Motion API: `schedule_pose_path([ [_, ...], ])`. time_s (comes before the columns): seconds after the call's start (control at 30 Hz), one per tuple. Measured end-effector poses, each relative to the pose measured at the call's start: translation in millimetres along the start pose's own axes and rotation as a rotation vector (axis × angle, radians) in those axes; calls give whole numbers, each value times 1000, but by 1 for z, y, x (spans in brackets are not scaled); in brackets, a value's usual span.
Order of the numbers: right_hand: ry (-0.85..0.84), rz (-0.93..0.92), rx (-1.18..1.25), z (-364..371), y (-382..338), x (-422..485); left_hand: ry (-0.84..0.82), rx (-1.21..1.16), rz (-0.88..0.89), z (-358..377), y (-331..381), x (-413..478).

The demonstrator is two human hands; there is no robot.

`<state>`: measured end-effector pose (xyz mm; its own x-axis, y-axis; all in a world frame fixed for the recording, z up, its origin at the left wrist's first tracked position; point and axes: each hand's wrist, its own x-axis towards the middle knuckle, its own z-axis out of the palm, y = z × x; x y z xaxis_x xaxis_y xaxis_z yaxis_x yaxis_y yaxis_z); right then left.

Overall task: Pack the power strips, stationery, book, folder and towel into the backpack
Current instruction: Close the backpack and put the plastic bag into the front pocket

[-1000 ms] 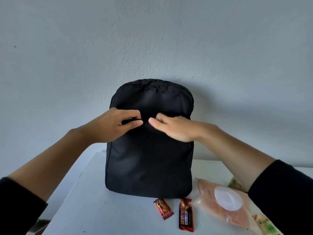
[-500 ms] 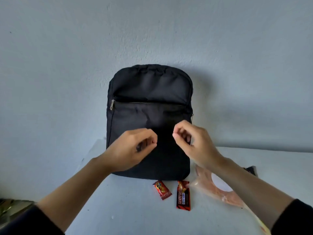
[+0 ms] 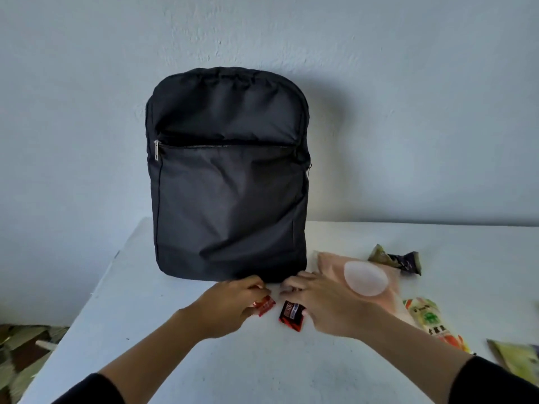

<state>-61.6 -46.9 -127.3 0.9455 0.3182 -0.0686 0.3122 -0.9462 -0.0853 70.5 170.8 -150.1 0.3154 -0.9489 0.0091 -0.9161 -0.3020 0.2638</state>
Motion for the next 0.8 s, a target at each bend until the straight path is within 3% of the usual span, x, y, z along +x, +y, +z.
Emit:
schedule_pose_path([
  [0.13, -20, 31, -24, -6, 4, 5, -15, 64, -9, -11, 2, 2],
  [0.27, 77, 85, 89, -9, 5, 3, 118, -10, -54, -48, 7, -3],
  [0.37, 241, 178, 245, -23, 9, 5, 300, -118, -86, -91, 17, -9],
  [0.43, 391, 237, 450, -42, 10, 12, 518, -122, -95, -121, 21, -11],
  [0.53, 677, 242, 678, -84, 5, 28, 826, -140, -127, -165, 26, -6],
  [0.6, 810, 213, 733, -119, 1, 39, 941, -172, -122, -190, 25, 4],
  [0.7, 931, 206, 741, -161, 0, 60, 983, -187, -101, -216, 10, 21],
  [0.8, 986, 218, 810, -187, 2, 80, 807, -72, -141, -224, -16, 38],
])
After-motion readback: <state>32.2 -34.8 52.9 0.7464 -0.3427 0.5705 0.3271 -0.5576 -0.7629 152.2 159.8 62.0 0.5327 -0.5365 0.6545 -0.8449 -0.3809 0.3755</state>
